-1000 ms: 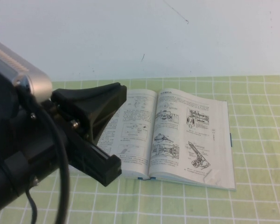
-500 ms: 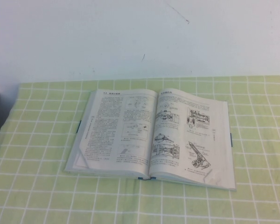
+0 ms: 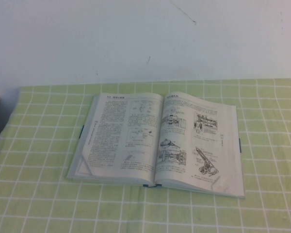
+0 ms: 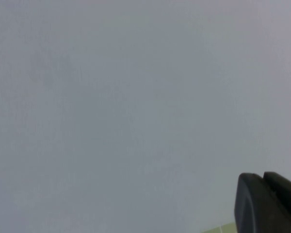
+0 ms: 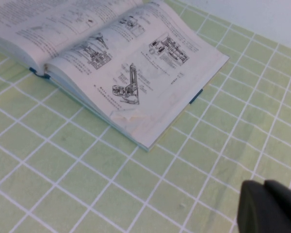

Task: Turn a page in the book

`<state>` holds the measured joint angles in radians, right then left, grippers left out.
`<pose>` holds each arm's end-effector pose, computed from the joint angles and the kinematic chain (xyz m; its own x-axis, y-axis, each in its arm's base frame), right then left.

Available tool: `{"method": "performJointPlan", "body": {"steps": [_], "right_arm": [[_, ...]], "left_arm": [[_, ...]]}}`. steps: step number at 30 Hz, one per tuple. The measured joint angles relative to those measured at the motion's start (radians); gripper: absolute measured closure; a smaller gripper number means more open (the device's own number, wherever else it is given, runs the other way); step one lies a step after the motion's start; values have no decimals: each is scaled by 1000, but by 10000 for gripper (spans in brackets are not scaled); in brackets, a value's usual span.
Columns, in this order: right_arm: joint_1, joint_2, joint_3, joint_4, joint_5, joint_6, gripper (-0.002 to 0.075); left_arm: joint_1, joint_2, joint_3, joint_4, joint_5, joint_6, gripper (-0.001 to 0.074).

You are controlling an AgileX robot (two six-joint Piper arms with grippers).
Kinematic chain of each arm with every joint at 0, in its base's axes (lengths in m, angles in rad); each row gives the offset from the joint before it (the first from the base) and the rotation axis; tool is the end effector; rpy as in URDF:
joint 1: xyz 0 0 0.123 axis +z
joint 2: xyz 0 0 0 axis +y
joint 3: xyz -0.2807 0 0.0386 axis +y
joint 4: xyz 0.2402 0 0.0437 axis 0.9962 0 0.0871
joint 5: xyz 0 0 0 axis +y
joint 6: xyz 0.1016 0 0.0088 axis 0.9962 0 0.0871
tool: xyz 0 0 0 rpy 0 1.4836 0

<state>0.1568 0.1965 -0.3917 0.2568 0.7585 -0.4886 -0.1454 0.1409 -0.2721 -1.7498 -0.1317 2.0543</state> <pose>0.0460 0.0253 0.2605 -0.3272 -0.3466 -0.8791 -0.4242 0.8852 -0.1911 0.0604 0.0044 0.2950 0.1883 0.2714 -0.9439 -0.0397 0.9624 0.2688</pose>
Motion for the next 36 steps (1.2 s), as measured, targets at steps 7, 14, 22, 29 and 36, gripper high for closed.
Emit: {"method": "performJointPlan", "body": {"steps": [7, 14, 22, 29, 36], "right_arm": [[0, 0, 0, 0, 0, 0, 728], [0, 0, 0, 0, 0, 0, 728], [0, 0, 0, 0, 0, 0, 728], [0, 0, 0, 0, 0, 0, 728], [0, 0, 0, 0, 0, 0, 728]], "left_arm": [[20, 0, 38, 2, 38, -36, 738], [20, -67, 46, 128, -8, -267, 738], [20, -148, 146, 804, -34, -939, 738], [20, -148, 280, 1189, -52, -1393, 738], [20, -148, 295, 1440, -66, -1610, 738]]}}
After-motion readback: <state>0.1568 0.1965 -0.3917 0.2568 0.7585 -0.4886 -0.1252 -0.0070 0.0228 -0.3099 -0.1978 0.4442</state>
